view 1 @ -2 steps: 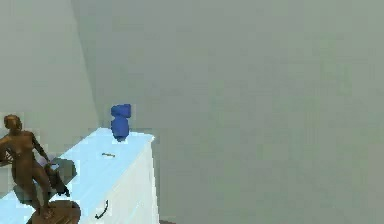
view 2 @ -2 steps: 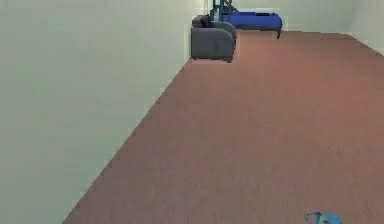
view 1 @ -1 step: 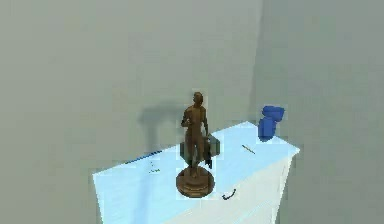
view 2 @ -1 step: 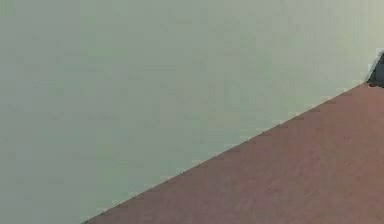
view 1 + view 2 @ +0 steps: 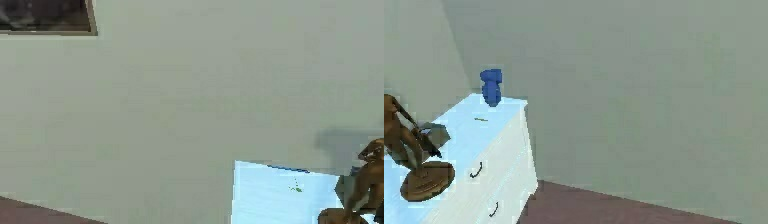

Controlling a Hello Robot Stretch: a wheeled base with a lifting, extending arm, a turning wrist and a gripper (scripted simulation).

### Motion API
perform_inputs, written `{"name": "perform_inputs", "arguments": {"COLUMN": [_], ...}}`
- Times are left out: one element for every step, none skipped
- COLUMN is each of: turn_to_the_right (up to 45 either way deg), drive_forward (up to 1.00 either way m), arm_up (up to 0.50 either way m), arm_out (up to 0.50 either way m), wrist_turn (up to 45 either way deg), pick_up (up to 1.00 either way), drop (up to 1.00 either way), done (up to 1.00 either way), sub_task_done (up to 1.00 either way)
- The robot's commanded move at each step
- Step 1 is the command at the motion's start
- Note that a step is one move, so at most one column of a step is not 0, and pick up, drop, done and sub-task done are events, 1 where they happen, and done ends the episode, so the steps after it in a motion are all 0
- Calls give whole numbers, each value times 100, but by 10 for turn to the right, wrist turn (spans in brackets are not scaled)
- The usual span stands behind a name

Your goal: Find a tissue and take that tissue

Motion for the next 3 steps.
{"name": "perform_inputs", "arguments": {"turn_to_the_right": [-360,0,0], "drive_forward": [0,0,0], "arm_up": [0,50,38], "arm_out": [0,0,0], "wrist_turn": [0,0,0], "pick_up": [0,0,0], "drop": [0,0,0], "done": [0,0,0], "sub_task_done": [0,0,0]}}
